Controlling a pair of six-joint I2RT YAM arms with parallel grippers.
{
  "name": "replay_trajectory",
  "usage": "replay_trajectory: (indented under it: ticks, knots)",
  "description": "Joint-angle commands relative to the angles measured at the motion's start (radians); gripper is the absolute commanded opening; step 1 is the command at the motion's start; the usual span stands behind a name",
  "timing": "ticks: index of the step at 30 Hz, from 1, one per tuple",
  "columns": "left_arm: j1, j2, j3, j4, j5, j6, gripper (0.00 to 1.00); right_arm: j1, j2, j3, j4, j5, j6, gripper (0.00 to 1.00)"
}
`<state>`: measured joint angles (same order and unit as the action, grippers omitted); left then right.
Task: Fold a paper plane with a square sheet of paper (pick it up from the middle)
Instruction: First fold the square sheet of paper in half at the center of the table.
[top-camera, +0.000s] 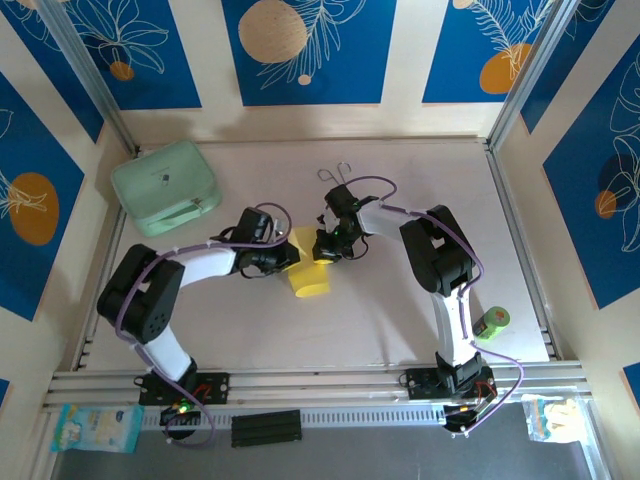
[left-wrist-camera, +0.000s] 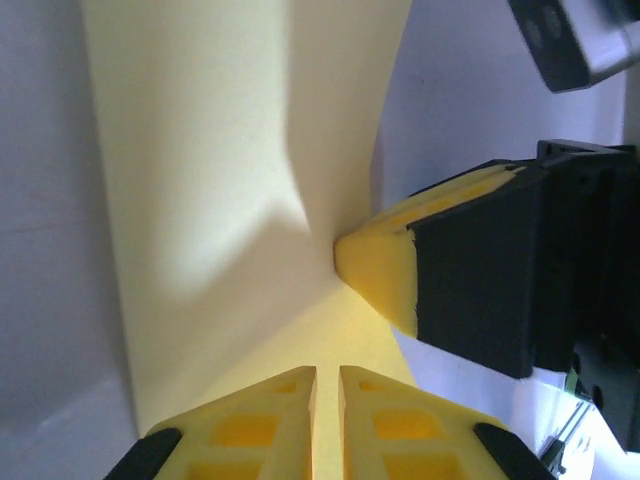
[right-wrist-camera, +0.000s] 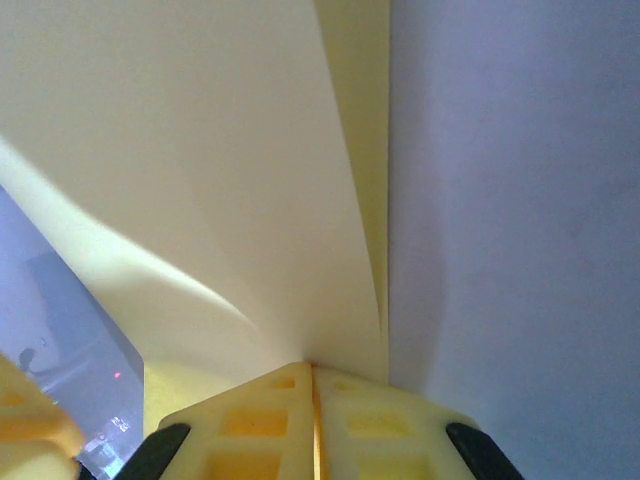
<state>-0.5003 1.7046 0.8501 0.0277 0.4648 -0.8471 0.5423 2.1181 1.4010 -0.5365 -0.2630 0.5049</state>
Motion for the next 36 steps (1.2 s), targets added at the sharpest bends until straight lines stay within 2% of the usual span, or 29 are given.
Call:
replay_trajectory:
  ticks: [1, 9, 17, 23, 29, 36]
  knots:
    - [-0.02, 0.062, 0.017, 0.023, 0.034, -0.049, 0.14, -0.007, 0.149, -0.07, -0.093, 0.271, 0.006, 0.09]
    - [-0.025, 0.067, -0.064, -0.061, 0.011, 0.024, 0.12, -0.013, 0.158, -0.064, -0.098, 0.271, 0.014, 0.09]
    - [-0.017, -0.038, -0.136, -0.23, -0.047, 0.13, 0.1, -0.015, 0.17, -0.062, -0.111, 0.278, 0.027, 0.09]
    - [-0.034, -0.142, -0.036, -0.228, -0.012, 0.084, 0.11, -0.015, 0.17, -0.062, -0.111, 0.278, 0.027, 0.09]
    - [-0.07, -0.07, 0.018, -0.128, -0.013, 0.01, 0.12, -0.015, 0.169, -0.072, -0.102, 0.275, 0.035, 0.09]
    - [-0.081, 0.024, 0.0, -0.11, -0.015, -0.017, 0.11, -0.015, 0.171, -0.072, -0.097, 0.27, 0.039, 0.09]
